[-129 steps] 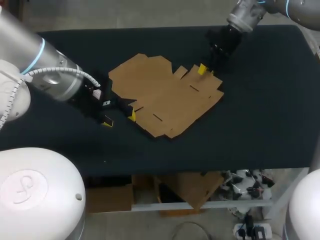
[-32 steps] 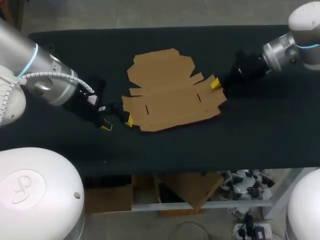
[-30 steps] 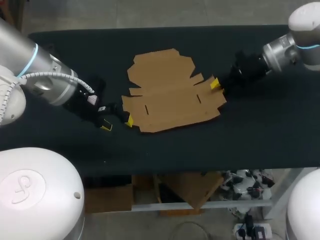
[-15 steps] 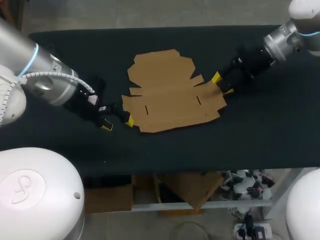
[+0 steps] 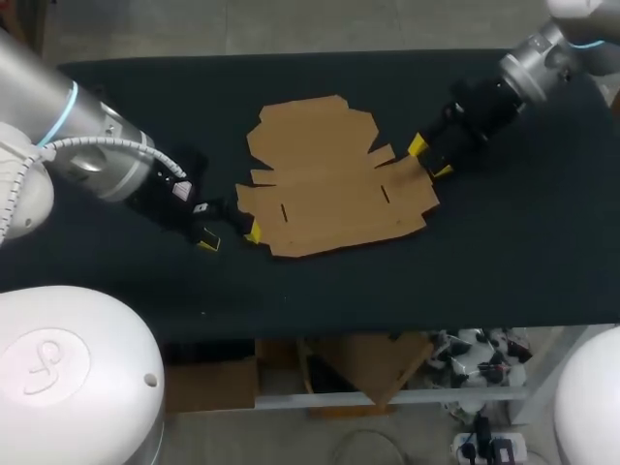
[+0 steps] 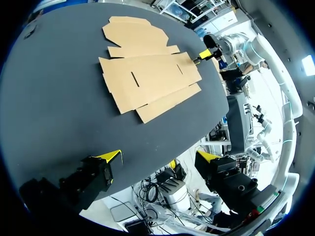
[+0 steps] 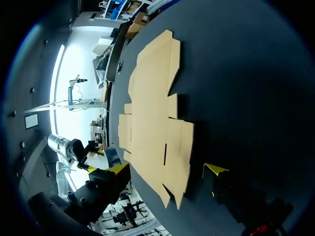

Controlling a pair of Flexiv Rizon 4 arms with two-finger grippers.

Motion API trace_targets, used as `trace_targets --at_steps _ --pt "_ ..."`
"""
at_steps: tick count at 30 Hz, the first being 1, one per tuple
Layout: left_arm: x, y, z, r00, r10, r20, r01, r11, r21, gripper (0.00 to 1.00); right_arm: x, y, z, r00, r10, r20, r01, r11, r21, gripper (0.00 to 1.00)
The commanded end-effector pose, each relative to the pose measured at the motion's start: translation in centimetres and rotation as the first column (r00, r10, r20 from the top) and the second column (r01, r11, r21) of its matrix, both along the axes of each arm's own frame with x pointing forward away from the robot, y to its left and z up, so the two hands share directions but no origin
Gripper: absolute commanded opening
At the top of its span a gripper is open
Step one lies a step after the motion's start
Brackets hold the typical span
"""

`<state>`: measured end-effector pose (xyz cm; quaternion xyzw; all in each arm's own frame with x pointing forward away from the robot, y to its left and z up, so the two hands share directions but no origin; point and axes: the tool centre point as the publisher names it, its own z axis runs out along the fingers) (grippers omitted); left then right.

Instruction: Assemble the packaging by folding the flat box into shape, placing the metal phone stand inside, and closing the box properly

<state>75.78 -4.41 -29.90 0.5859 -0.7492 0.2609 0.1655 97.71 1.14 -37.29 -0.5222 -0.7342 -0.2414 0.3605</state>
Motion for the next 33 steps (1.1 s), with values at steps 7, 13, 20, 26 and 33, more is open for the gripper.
trace_targets --at_steps 7,13,20,26,33 --pt "-0.4 1.3 -0.1 1.000 0.013 0.016 -0.012 1.000 -0.017 1.00 0.4 0.0 0.0 0.999 0.035 -0.029 -0.035 0.999 -0.004 1.00" --pt "-0.4 2.1 -0.5 1.000 0.016 0.016 -0.015 0.999 -0.036 1.00 0.6 0.4 -0.2 0.999 0.035 -0.034 -0.035 0.999 -0.004 1.00" --pt "-0.3 2.5 -0.4 1.000 0.021 0.022 -0.020 0.999 -0.032 1.00 0.7 1.1 -0.5 0.998 0.030 -0.059 -0.031 0.999 -0.020 1.00" --pt "-0.2 2.6 -0.3 1.000 0.016 0.026 -0.016 0.999 -0.032 1.00 0.7 1.1 -0.5 0.997 0.024 -0.073 -0.026 0.999 -0.026 1.00" --pt "-0.2 2.5 -0.3 0.999 0.015 0.028 -0.014 0.999 -0.035 1.00 0.6 1.0 -0.7 0.996 0.035 -0.086 -0.038 0.999 -0.030 1.00"
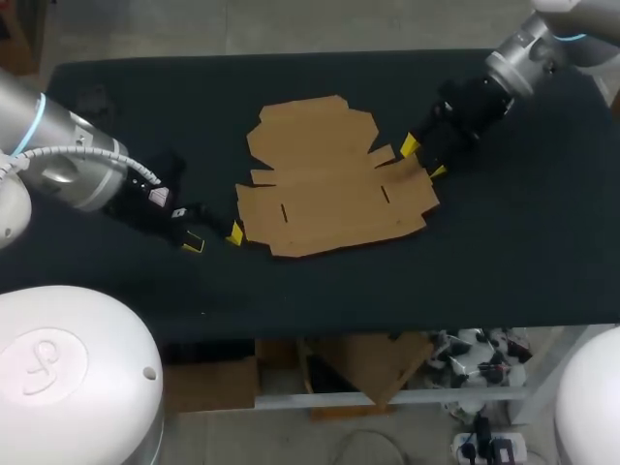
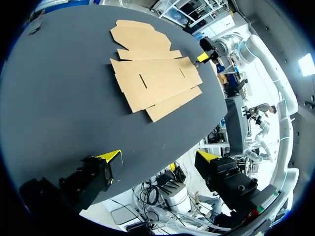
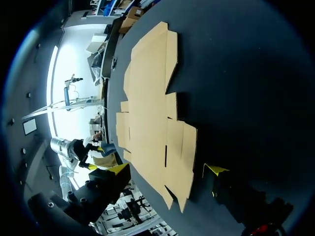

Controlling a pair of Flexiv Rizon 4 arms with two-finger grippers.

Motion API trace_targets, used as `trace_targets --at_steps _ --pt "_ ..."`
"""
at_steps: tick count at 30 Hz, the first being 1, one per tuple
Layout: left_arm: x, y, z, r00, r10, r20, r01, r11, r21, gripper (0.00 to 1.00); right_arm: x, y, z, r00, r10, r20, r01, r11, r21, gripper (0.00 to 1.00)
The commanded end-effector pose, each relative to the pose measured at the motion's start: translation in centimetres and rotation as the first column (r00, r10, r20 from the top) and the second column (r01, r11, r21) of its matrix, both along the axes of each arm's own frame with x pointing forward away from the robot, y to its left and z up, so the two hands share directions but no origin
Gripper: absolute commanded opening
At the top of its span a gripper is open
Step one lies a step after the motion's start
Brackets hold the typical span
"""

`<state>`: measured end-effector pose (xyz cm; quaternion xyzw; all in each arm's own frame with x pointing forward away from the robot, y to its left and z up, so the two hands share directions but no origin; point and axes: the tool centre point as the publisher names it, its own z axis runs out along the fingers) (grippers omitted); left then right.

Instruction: Assemble the packaging by folding the flat box into shape, placing the metal phone stand inside, and closing the box properly

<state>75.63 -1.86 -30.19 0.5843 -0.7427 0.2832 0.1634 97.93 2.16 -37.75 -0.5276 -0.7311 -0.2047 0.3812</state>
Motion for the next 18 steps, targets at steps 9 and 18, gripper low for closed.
trace_targets --at_steps 9,18 --pt "0.02 -0.39 0.01 1.000 0.000 -0.002 0.000 1.000 0.006 1.00 0.27 -0.13 -0.68 0.999 0.039 -0.034 -0.039 0.999 0.009 1.00" --pt "0.32 -0.78 -0.16 1.000 -0.006 -0.009 0.006 1.000 0.007 1.00 0.24 -0.26 -0.81 0.997 0.063 -0.045 -0.063 0.998 0.015 1.00"
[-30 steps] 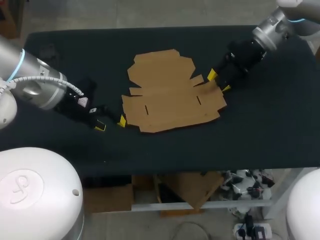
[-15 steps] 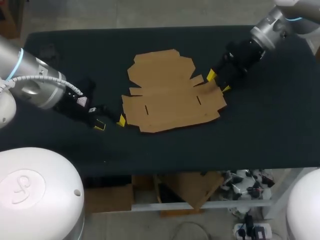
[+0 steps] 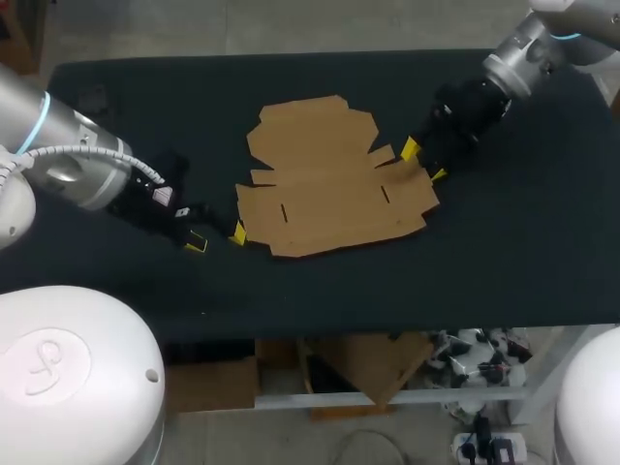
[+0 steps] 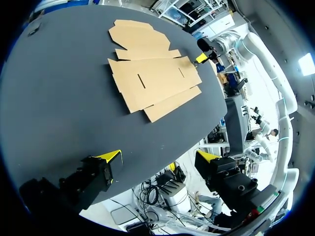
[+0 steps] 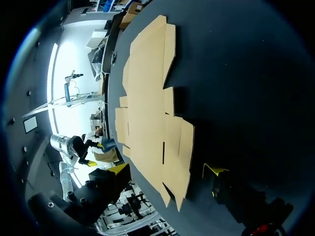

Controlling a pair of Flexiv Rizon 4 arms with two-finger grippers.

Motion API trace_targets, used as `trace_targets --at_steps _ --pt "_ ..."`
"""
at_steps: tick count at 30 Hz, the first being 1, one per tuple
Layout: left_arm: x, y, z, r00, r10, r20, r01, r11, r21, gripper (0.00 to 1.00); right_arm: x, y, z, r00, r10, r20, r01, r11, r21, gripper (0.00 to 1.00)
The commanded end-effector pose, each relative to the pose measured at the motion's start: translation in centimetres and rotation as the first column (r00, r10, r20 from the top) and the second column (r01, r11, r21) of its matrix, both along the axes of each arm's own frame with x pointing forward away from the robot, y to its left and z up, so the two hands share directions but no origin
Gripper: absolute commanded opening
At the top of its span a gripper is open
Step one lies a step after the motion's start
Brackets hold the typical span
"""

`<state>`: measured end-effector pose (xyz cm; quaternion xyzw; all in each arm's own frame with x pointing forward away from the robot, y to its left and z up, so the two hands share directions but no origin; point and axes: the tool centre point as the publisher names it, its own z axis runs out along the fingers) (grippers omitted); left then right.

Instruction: Assemble the packaging by folding the flat box into shape, placing the metal phone stand inside, and closing the box properly

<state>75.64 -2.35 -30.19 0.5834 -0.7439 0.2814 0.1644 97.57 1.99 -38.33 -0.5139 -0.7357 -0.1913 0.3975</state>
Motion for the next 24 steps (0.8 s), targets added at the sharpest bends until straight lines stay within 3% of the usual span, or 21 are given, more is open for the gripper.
trace_targets --at_steps 1,8,11,12,14,24 --pt "0.3 -0.3 -0.1 1.000 -0.002 -0.007 0.002 1.000 0.007 1.00 0.6 -0.1 -0.3 1.000 0.023 -0.017 -0.023 1.000 0.010 1.00" --pt "0.4 -0.6 -0.1 1.000 -0.007 -0.011 0.007 1.000 0.010 1.00 0.4 0.4 -0.9 0.999 0.030 -0.024 -0.029 0.999 0.022 1.00" --pt "0.4 -0.7 -0.2 1.000 -0.009 -0.012 0.009 1.000 0.009 1.00 0.3 0.7 -1.2 0.999 0.028 -0.030 -0.028 0.999 0.023 0.78" --pt "0.4 -0.7 -0.2 1.000 -0.010 -0.012 0.010 1.000 0.010 1.00 0.3 0.7 -1.2 0.999 0.029 -0.031 -0.028 0.999 0.024 0.60" --pt "0.4 -0.7 -0.2 1.000 -0.011 -0.012 0.011 1.000 0.009 1.00 0.4 0.8 -1.3 0.999 0.029 -0.034 -0.028 0.999 0.024 0.40" --pt "0.2 -0.8 -0.1 1.000 -0.012 -0.011 0.012 1.000 0.010 1.00 0.6 1.2 -1.3 0.999 0.030 -0.028 -0.030 0.999 0.019 0.09"
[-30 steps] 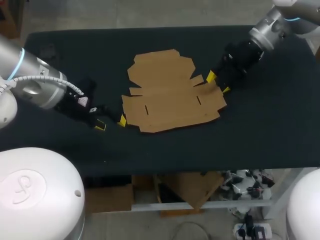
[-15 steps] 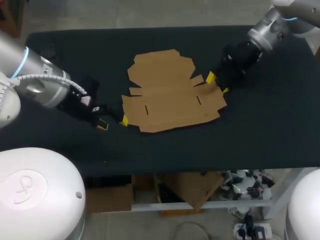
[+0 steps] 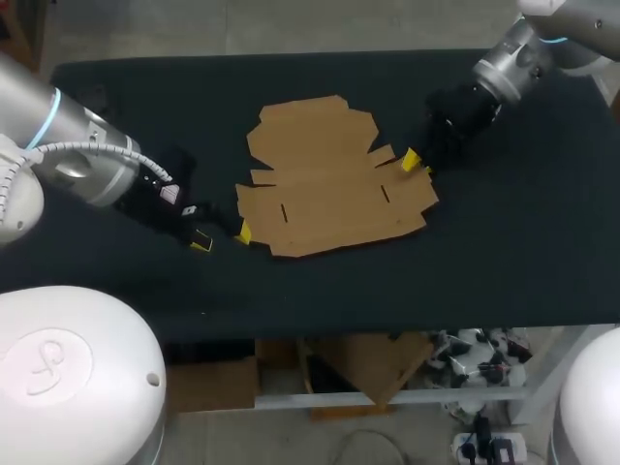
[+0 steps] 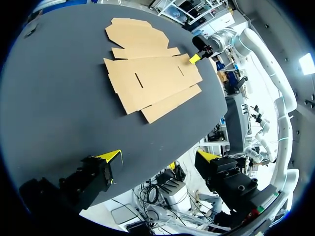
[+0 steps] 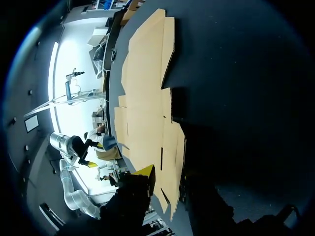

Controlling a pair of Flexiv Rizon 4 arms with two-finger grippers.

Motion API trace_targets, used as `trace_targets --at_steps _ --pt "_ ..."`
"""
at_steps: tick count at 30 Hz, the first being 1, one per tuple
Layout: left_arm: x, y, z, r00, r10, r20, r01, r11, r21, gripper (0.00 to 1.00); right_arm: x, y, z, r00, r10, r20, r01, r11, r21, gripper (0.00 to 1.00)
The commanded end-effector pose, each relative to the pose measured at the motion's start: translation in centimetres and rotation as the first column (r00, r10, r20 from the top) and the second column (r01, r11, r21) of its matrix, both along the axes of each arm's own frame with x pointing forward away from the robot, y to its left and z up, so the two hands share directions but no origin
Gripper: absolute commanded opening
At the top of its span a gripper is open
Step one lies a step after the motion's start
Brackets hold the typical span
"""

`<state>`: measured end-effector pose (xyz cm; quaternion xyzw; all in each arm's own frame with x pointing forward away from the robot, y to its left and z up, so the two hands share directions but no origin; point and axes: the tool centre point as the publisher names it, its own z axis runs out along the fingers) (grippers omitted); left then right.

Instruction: Assemble the packaging by folding the flat box into shape, placing the metal phone stand inside, and closing the box properly

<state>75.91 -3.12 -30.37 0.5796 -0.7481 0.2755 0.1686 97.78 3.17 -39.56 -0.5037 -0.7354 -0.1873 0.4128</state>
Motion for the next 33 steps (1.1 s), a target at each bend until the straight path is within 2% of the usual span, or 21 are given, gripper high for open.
trace_targets --at_steps 1,3,14,25,33 --pt "-0.1 -0.1 0.0 1.000 0.003 -0.001 -0.003 1.000 0.005 1.00 0.4 0.0 -0.1 1.000 0.006 -0.005 -0.006 1.000 0.001 0.06" --pt "-0.1 -0.1 0.0 1.000 0.002 -0.001 -0.002 1.000 0.005 1.00 0.4 0.0 -0.2 1.000 0.005 -0.004 -0.005 1.000 0.003 0.00" --pt "-0.5 -0.4 0.3 1.000 -0.005 0.005 0.005 1.000 0.009 1.00 -1.5 -0.1 -0.1 0.999 -0.032 0.032 0.031 0.999 0.022 0.00" --pt "-0.9 -0.9 0.9 1.000 -0.015 0.019 0.015 1.000 0.020 1.00 -4.7 -0.2 0.5 0.988 -0.129 0.084 0.127 0.992 0.027 0.00" --pt "-0.9 -1.2 0.9 0.999 -0.026 0.018 0.025 0.999 0.023 1.00 -6.0 0.1 -0.1 0.974 -0.199 0.107 0.193 0.979 0.062 0.00"
